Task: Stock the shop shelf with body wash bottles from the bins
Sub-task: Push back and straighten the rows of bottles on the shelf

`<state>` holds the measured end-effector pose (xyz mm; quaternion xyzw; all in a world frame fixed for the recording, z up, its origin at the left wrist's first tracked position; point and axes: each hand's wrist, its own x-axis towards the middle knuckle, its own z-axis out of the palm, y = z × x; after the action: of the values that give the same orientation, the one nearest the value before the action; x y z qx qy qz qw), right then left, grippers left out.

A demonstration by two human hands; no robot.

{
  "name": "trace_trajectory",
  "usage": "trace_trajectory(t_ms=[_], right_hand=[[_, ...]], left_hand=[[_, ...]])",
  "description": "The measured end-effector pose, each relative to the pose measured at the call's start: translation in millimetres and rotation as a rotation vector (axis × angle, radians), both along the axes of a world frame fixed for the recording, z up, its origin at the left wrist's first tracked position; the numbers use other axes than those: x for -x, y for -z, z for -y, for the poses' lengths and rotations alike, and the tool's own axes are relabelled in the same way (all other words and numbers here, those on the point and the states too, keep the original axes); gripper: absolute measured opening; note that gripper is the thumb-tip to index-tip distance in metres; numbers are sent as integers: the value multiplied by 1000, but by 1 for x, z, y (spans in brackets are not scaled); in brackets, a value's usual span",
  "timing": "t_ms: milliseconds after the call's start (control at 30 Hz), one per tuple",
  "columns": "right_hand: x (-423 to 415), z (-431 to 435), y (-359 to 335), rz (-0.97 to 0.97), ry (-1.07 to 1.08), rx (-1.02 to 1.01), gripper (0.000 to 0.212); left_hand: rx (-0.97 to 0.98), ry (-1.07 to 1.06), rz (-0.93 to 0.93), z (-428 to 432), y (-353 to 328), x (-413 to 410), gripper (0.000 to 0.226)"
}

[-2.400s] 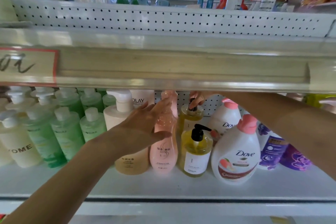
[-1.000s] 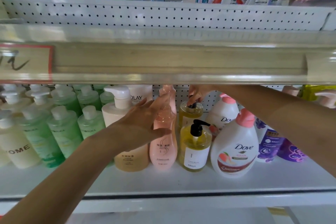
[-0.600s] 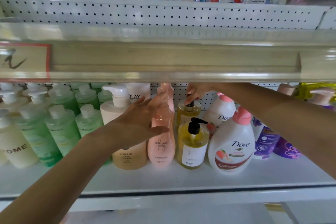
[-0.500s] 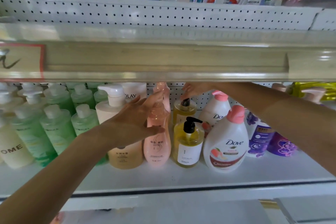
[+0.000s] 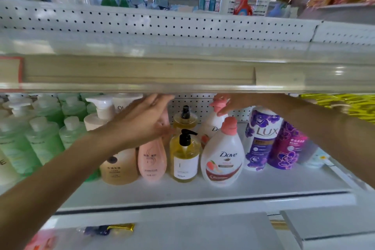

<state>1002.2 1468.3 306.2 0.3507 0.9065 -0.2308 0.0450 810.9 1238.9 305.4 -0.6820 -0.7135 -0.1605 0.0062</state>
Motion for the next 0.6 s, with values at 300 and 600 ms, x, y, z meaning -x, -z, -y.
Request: trace_trajectory(t_ms=[300, 600], right_hand=[[5, -1, 13, -121, 91, -35, 13], [3, -7, 28, -365, 168, -119, 40]], left_hand=[[209, 58, 94, -66, 26, -52, 63], [-100, -229, 634, -69, 99, -50, 24]])
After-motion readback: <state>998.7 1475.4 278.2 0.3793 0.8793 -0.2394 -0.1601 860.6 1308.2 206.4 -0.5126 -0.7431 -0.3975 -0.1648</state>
